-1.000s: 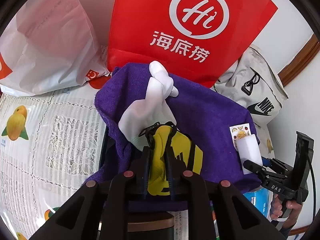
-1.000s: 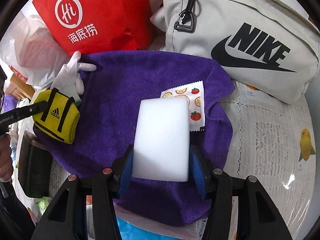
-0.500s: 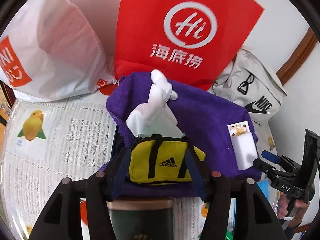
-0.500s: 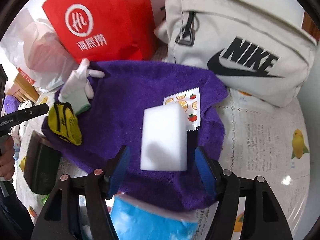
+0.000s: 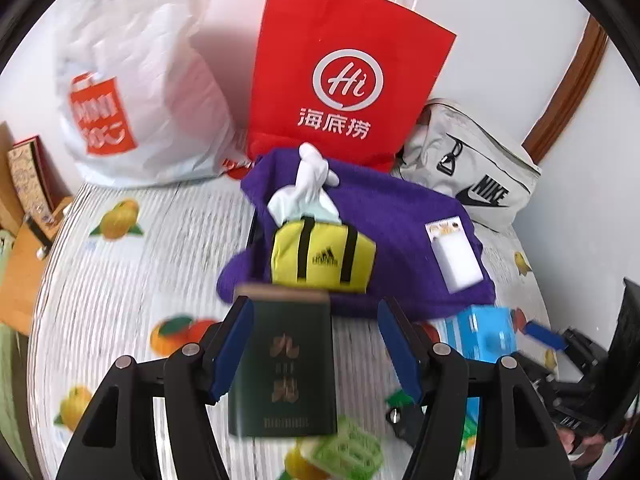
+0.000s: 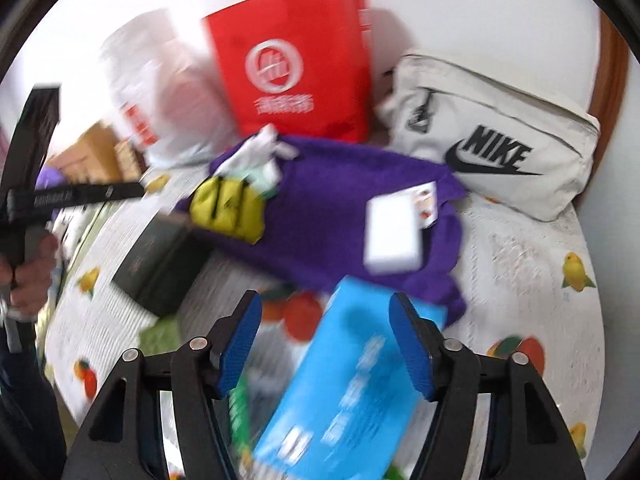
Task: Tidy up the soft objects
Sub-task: 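Release the pouch with the left tool while the right tool sets the sponge on the towel, then grasp the black watch strap with the right tool while the left tool grasps the green wipes pack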
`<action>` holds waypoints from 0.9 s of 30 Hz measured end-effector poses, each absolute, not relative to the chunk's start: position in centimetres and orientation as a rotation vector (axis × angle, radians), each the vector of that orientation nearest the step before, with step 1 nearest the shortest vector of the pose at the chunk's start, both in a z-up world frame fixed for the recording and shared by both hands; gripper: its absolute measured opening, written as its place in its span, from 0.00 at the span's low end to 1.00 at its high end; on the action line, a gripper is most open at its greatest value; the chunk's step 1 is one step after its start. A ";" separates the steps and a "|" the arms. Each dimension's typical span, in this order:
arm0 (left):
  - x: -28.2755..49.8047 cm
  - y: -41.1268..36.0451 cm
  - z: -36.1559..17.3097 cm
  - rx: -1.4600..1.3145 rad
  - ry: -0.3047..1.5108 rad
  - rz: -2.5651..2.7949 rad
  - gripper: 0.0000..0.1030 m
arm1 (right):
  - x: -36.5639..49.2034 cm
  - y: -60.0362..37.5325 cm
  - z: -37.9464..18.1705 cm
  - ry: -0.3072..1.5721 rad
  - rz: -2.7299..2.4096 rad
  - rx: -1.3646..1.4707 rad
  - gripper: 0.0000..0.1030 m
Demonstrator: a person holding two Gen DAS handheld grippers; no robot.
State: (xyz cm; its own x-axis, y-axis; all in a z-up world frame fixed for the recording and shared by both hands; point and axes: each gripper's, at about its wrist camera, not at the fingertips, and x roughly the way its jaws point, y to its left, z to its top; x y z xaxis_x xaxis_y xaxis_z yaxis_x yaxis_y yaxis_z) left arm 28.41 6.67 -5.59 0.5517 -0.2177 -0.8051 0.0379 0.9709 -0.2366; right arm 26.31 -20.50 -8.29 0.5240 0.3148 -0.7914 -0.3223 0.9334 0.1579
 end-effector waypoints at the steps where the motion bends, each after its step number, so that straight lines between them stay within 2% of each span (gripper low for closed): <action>1: 27.9 6.6 -5.7 -0.204 0.979 -0.152 0.61 | 25.5 -19.9 -8.6 0.950 0.403 -0.020 0.51; 3: 26.3 6.7 -6.0 -0.212 0.982 -0.157 0.61 | 23.9 -18.7 -9.6 0.982 0.448 -0.040 0.37; 4: 25.5 6.7 -6.3 -0.213 0.986 -0.160 0.61 | 23.6 -18.4 -9.9 0.993 0.459 -0.043 0.36; 14: 20.0 7.1 -9.6 -0.241 1.036 -0.168 0.61 | 18.8 -15.5 -12.5 1.040 0.518 -0.087 0.35; 27: 16.9 7.0 -12.7 -0.271 1.070 -0.195 0.61 | 14.2 -13.4 -11.9 0.933 0.472 -0.208 0.35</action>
State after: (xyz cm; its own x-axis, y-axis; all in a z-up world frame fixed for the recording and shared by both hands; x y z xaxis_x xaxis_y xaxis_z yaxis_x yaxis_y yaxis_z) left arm 16.94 7.01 -12.65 0.4676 -0.2871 -0.8361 0.0265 0.9499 -0.3113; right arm 14.20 -13.39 -11.85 0.5034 0.3000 -0.8103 -0.4759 0.8790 0.0298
